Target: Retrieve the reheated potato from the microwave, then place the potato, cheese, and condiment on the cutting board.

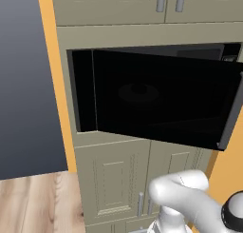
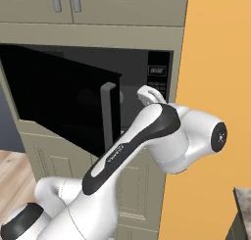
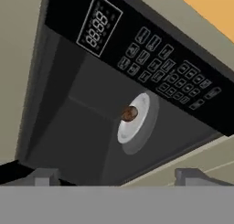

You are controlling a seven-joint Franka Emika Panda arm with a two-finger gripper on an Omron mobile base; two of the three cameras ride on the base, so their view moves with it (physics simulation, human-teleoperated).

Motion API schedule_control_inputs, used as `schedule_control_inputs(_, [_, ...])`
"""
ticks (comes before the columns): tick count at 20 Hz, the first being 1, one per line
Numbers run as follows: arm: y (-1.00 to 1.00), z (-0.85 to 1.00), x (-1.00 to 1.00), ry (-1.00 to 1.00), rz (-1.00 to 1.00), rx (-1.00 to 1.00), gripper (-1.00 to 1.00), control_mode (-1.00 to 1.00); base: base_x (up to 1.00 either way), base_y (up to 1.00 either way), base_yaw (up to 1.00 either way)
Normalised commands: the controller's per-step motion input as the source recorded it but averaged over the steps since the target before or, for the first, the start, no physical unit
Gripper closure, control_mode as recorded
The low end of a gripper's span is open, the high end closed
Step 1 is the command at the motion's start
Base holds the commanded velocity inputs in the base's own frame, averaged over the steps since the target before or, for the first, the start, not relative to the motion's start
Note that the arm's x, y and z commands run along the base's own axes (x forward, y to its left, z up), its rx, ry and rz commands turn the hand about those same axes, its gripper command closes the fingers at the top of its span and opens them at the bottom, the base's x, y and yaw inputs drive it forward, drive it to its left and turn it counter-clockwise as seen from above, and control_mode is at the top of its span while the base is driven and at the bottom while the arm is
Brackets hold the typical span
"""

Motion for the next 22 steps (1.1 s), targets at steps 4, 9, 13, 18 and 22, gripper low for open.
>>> schedule_control_inputs(4, [-0.01,-0.11,0.71,0.24,0.03,0.47,-1.00,-1.00,0.00,0.00,0.00])
schedule_control_inputs(9, [0.00,-0.18,0.70,0.26,0.02,0.45,-1.00,-1.00,0.00,0.00,0.00])
schedule_control_inputs(13, [0.00,-0.09,0.52,0.22,0.06,0.39,-1.00,-1.00,0.00,0.00,0.00])
schedule_control_inputs(18, [0.00,-0.01,0.12,0.15,0.08,0.29,-1.00,-1.00,0.00,0.00,0.00])
schedule_control_inputs(22, [0.17,-0.01,0.00,0.12,0.09,0.22,-1.00,-1.00,0.00,0.00,0.00])
